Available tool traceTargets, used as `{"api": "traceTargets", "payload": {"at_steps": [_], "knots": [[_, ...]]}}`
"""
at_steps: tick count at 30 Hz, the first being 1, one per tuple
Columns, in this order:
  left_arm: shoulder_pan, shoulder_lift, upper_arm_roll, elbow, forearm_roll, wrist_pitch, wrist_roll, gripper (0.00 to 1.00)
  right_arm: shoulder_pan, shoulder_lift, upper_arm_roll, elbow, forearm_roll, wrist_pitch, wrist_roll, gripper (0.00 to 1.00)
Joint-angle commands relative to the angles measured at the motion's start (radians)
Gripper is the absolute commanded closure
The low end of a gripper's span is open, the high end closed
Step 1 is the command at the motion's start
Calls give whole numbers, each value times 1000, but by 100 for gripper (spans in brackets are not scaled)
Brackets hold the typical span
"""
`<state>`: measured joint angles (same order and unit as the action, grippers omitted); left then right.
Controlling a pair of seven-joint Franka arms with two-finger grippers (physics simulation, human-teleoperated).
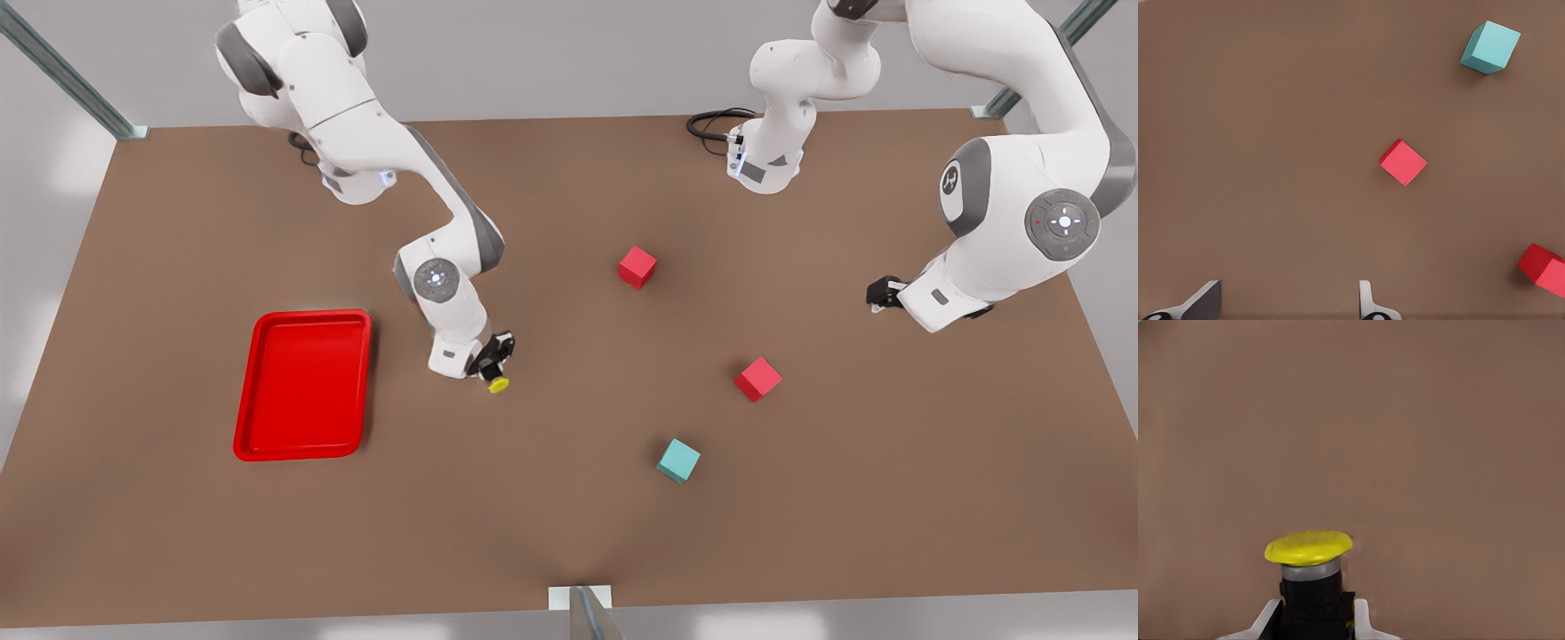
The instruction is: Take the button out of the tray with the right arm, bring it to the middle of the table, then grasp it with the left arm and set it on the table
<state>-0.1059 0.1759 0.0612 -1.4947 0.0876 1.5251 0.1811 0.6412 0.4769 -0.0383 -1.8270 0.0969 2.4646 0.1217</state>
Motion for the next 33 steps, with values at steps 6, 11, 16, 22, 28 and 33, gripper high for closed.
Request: {"api": "traceTargets", "payload": {"at_steps": [6, 11, 16, 22, 28, 33], "knots": [[0, 0, 0, 1, 0, 0, 0, 0, 127, 197, 31, 259, 106, -18, 981, 52], [0, 4, 0, -1, 0, 0, 0, 0, 233, 305, 31, 360, 106, -12, 1021, 52], [0, 8, 0, 1, 0, 0, 0, 0, 258, 443, 31, 485, 116, 20, 1029, 51], [0, 11, 0, 1, 0, 0, 0, 0, 264, 457, 29, 485, 115, 36, 1017, 0], [-243, 78, -4, -1, -53, -11, -445, 0, -226, 43, 20, 751, -121, -1314, -9, 0], [-675, 536, -4, 1, -350, 772, -1756, 0, -668, 13, 24, 950, -170, -1349, -341, 0]]}}
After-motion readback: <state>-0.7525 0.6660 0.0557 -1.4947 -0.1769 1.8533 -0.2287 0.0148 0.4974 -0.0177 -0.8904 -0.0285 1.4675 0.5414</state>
